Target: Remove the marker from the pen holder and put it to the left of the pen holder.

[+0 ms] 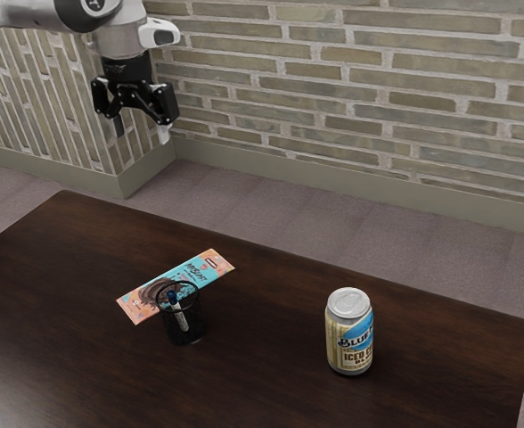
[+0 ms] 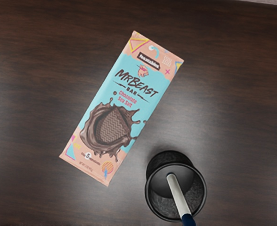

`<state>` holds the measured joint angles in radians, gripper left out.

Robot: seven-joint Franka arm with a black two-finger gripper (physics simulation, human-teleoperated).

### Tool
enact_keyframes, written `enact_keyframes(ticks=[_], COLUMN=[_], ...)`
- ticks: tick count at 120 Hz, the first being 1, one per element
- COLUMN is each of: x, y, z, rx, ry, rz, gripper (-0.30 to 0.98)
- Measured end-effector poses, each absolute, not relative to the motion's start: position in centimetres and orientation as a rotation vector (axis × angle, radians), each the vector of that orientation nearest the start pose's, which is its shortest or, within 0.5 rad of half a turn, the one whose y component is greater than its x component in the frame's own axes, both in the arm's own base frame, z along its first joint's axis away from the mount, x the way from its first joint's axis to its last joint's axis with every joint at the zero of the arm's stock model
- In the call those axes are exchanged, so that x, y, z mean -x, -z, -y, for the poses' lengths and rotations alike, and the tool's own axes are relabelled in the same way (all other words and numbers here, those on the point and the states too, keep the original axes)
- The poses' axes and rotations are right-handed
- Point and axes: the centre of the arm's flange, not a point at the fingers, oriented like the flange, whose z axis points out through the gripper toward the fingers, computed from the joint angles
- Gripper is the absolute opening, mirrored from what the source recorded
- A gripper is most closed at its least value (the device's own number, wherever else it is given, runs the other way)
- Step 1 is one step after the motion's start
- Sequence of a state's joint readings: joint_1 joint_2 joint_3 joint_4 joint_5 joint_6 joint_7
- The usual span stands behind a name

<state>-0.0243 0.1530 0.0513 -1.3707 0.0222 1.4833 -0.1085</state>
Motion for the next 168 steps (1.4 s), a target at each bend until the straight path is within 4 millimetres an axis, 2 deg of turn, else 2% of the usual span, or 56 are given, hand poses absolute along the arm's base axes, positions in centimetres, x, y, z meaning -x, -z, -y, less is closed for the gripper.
enact_keyframes(ticks=[12, 24, 28, 37, 43, 50, 65, 76, 88, 99, 122, 133, 153, 162, 168], x=[-59.1, -58.4, -57.4, -56.2, -56.1, -56.8, -58.1, -58.3, -56.8, -53.7, -49.8, -47.8, -46.3, -46.2, -46.3], y=[-63.4, -62.7, -61.4, -56.8, -53.9, -51.3, -47.9, -46.5, -44.7, -43.6, -40.8, -38.5, -36.9, -36.4, -35.3], z=[-1.1, -0.8, -0.6, -0.2, 0.1, 0.6, 1.2, 1.2, 1.1, 1.5, 4.1, 5.3, 5.8, 5.8, 5.8], rx=[3.108, 3.108, 3.107, 3.102, 3.101, 3.100, 3.093, 3.092, 3.090, 3.091, 3.100, 3.108, 3.114, 3.115, 3.117], ry=[-0.031, -0.046, -0.067, -0.117, -0.122, -0.103, -0.037, 0.002, 0.022, 0.079, 0.157, 0.174, 0.191, 0.175, 0.144], rz=[0.211, 0.210, 0.205, 0.191, 0.180, 0.168, 0.142, 0.139, 0.136, 0.119, 0.065, 0.049, 0.056, 0.066, 0.072], gripper=[0.69, 0.69, 0.69, 0.69, 0.69, 0.69, 0.69, 0.69, 0.69, 0.69, 0.69, 0.69, 0.69, 0.69, 0.69])
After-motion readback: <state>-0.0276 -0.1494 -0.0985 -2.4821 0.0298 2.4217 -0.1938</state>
